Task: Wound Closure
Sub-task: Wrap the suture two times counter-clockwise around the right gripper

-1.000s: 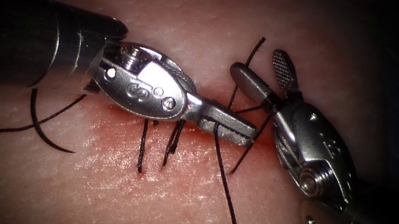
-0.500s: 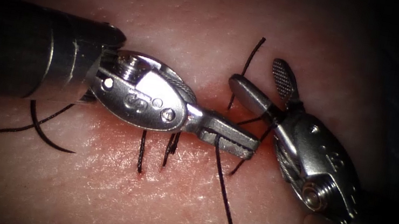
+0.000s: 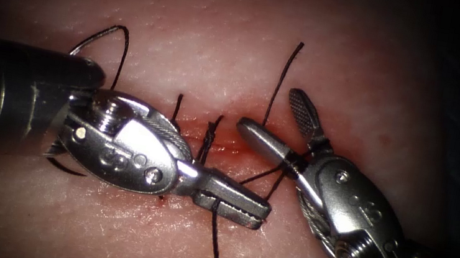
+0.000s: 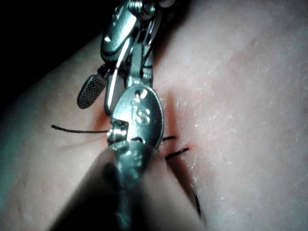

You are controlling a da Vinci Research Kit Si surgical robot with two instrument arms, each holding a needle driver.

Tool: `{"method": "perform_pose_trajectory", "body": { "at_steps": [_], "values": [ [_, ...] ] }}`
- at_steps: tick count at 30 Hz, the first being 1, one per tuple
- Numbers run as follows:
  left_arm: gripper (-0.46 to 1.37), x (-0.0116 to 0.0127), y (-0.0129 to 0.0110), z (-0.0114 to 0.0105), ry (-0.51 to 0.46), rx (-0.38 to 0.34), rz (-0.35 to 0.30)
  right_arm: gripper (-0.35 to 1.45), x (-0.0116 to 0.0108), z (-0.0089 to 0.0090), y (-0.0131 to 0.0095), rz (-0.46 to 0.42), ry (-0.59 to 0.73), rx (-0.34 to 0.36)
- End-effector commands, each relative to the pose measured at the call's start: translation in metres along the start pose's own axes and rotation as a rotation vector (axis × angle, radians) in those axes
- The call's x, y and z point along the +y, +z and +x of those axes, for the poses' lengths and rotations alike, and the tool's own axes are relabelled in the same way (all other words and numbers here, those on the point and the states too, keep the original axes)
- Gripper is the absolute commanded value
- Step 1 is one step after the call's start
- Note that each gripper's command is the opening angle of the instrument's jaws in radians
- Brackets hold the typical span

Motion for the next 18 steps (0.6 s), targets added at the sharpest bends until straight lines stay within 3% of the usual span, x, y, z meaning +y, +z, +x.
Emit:
{"method": "perform_pose_trajectory", "body": {
  "at_steps": [1, 9, 12, 16, 18],
  "values": [
    [-0.35, 0.0001, -0.0001, 0.0003, 0.006, 0.001, -0.002, 1.15, -0.0002, 0.0001, 0.0001, 0.035, -0.004, 0.0],
    [-0.35, 0.0009, -0.0007, 0.0014, -0.041, 0.006, -0.006, 1.07, -0.0019, -0.0001, 0.0012, 0.149, -0.052, -0.034],
    [0.03, 0.0011, -0.0007, 0.0016, -0.052, 0.004, -0.004, 0.98, -0.0025, -0.0005, 0.0018, 0.171, -0.054, -0.037],
    [0.22, 0.0015, -0.0007, 0.0018, -0.051, 0.004, -0.005, 0.66, -0.0029, -0.0012, 0.0028, 0.198, -0.057, -0.03],
    [0.32, 0.0016, -0.0008, 0.002, -0.051, 0.003, -0.004, 0.58, -0.0028, -0.0016, 0.0035, 0.207, -0.057, -0.027]
  ]
}}
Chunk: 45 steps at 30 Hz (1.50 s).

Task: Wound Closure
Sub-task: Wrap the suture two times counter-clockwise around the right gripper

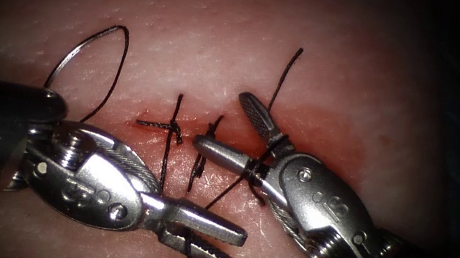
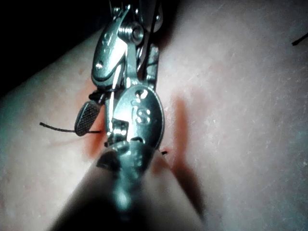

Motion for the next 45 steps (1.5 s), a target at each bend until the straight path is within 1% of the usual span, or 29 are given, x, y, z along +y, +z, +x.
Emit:
{"method": "perform_pose_trajectory", "body": {
  "at_steps": [1, 2, 3, 4, 5, 6, 7, 10, 12, 13, 14, 16, 17, 21, 23, 24, 26, 29, 32, 36, 38, 41, 43, 44, 45],
  "values": [
    [0.37, 0.0, 0.0, 0.0, 0.001, -0.001, 0.004, 0.58, 0.0001, 0.0, 0.0001, 0.001, -0.001, 0.003],
    [0.5, 0.0001, 0.0, 0.0002, 0.0, -0.003, 0.006, 0.56, 0.0003, -0.0002, 0.0005, 0.005, -0.002, 0.005],
    [0.5, 0.0001, -0.0001, 0.0002, 0.0, -0.004, 0.006, 0.6, 0.0005, -0.0003, 0.0007, 0.002, -0.002, 0.002],
    [0.5, 0.0002, -0.0002, 0.0003, 0.0, -0.004, 0.006, 0.69, 0.0007, -0.0004, 0.001, -0.003, -0.001, 0.001],
    [0.5, 0.0003, -0.0002, 0.0004, 0.0, -0.004, 0.006, 0.84, 0.0009, -0.0005, 0.0012, -0.017, -0.007, -0.001],
    [0.52, 0.0003, -0.0003, 0.0005, 0.0, -0.004, 0.006, 0.95, 0.0011, -0.0006, 0.0014, -0.035, -0.007, -0.003],
    [0.49, 0.0004, -0.0004, 0.0005, 0.0, -0.007, 0.007, 0.96, 0.0012, -0.0007, 0.0015, -0.041, -0.006, -0.004],
    [0.5, 0.0006, -0.0005, 0.0007, 0.001, -0.008, 0.008, 0.95, 0.0015, -0.0008, 0.0017, -0.044, -0.006, -0.004],
    [0.42, 0.0009, -0.0004, 0.0009, 0.001, -0.013, 0.012, 0.95, 0.0015, -0.0008, 0.0018, -0.045, -0.006, -0.004],
    [0.42, 0.0009, -0.0004, 0.0009, 0.001, -0.013, 0.012, 0.95, 0.0015, -0.0008, 0.0018, -0.045, -0.006, -0.004],
    [0.12, 0.0011, -0.0002, 0.0011, -0.004, -0.015, 0.014, 0.95, 0.0015, -0.0008, 0.0018, -0.045, -0.006, -0.004],
    [-0.15, 0.0012, 0.0, 0.0012, 0.003, -0.018, 0.016, 0.93, 0.0014, -0.0008, 0.0018, -0.045, -0.006, -0.004],
    [-0.35, 0.0014, 0.0001, 0.0012, 0.01, -0.019, 0.017, 0.91, 0.0014, -0.0008, 0.0018, -0.045, -0.006, -0.004],
    [-0.35, 0.002, 0.0, 0.0007, 0.016, -0.021, 0.02, 0.93, 0.0013, -0.0007, 0.0018, -0.045, -0.006, -0.004],
    [-0.35, 0.0022, -0.0002, 0.0004, 0.012, -0.018, 0.005, 0.94, 0.0012, -0.0007, 0.0018, -0.045, -0.006, -0.004],
    [-0.35, 0.0021, -0.0005, 0.0002, 0.013, -0.016, -0.005, 0.93, 0.0011, -0.0007, 0.0017, -0.045, -0.006, -0.004],
    [-0.35, 0.0018, -0.0013, 0.0, 0.011, -0.027, 0.003, 0.97, 0.0009, -0.0006, 0.0016, -0.044, -0.006, -0.004],
    [-0.35, 0.0016, -0.0023, -0.0001, 0.003, -0.037, 0.01, 0.97, 0.0007, -0.0005, 0.0016, -0.043, -0.006, -0.004],
    [-0.35, 0.0012, -0.0037, 0.0003, 0.009, -0.043, 0.013, 1.03, 0.0005, -0.0004, 0.0016, -0.043, -0.006, -0.004],
    [-0.35, 0.0, -0.0051, 0.0011, 0.048, -0.053, 0.016, 1.02, 0.0004, -0.0004, 0.0015, -0.033, -0.012, -0.002],
    [-0.35, -0.0006, -0.0054, 0.0014, 0.064, -0.054, 0.022, 1.02, 0.0004, -0.0004, 0.0015, -0.024, -0.025, -0.001],
    [-0.35, -0.0019, -0.0056, 0.002, 0.092, -0.038, 0.043, 0.99, 0.0003, -0.0004, 0.0015, 0.006, -0.042, -0.021],
    [-0.35, -0.0029, -0.0055, 0.0026, 0.083, 0.007, 0.038, 0.99, 0.0003, -0.0004, 0.0015, 0.032, -0.066, -0.04],
    [-0.35, -0.003, -0.0054, 0.0027, 0.082, 0.016, 0.036, 0.99, 0.0003, -0.0004, 0.0015, 0.039, -0.066, -0.045],
    [-0.35, -0.0033, -0.0052, 0.0029, 0.08, 0.04, 0.028, 1.0, 0.0002, -0.0004, 0.0015, 0.05, -0.078, -0.049]
  ]
}}
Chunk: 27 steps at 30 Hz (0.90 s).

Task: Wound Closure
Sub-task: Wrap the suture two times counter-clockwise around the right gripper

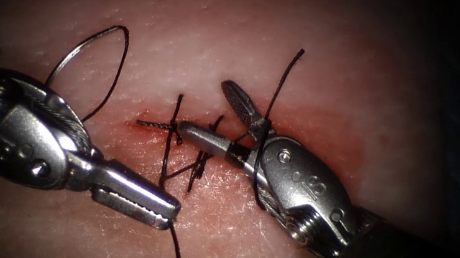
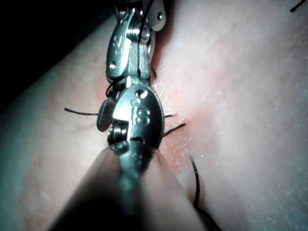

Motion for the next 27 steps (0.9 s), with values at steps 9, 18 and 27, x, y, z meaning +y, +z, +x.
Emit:
{"method": "perform_pose_trajectory", "body": {
  "at_steps": [9, 18, 27],
  "values": [
    [-0.35, -0.0024, 0.0011, -0.0006, -0.013, 0.128, -0.056, 1.03, -0.0016, -0.0003, -0.0003, 0.21, -0.078, 0.011],
    [-0.35, -0.0062, 0.0003, -0.0027, -0.071, 0.332, -0.091, 1.07, -0.0028, -0.0008, -0.0007, 0.475, -0.11, 0.079],
    [-0.35, -0.0075, 0.0017, -0.0074, -0.078, 0.415, -0.132, 0.96, -0.0025, -0.001, -0.0006, 0.694, -0.14, 0.138]
  ]
}}
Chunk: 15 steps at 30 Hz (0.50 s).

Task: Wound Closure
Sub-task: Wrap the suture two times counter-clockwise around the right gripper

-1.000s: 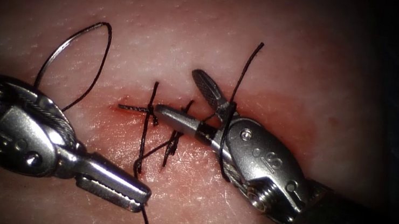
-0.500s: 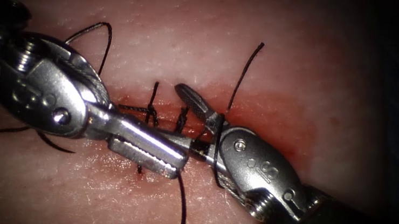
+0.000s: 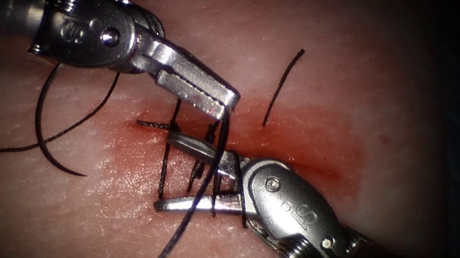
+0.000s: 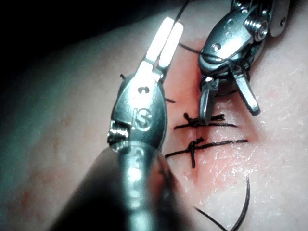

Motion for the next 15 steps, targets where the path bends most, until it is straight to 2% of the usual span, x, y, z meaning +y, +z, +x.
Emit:
{"method": "perform_pose_trajectory", "body": {
  "at_steps": [1, 6, 15],
  "values": [
    [-0.35, 0.0002, 0.0, -0.0005, -0.003, 0.007, -0.016, 0.91, 0.0, -0.0001, 0.0, 0.022, -0.002, 0.007],
    [-0.35, 0.0009, -0.0005, -0.0031, -0.008, 0.003, -0.046, 0.63, -0.0002, 0.0, -0.0004, 0.102, -0.012, 0.045],
    [-0.35, 0.0023, -0.0019, -0.0063, -0.036, 0.005, -0.079, 0.51, -0.0004, 0.0002, -0.0014, 0.149, 0.002, 0.205]
  ]
}}
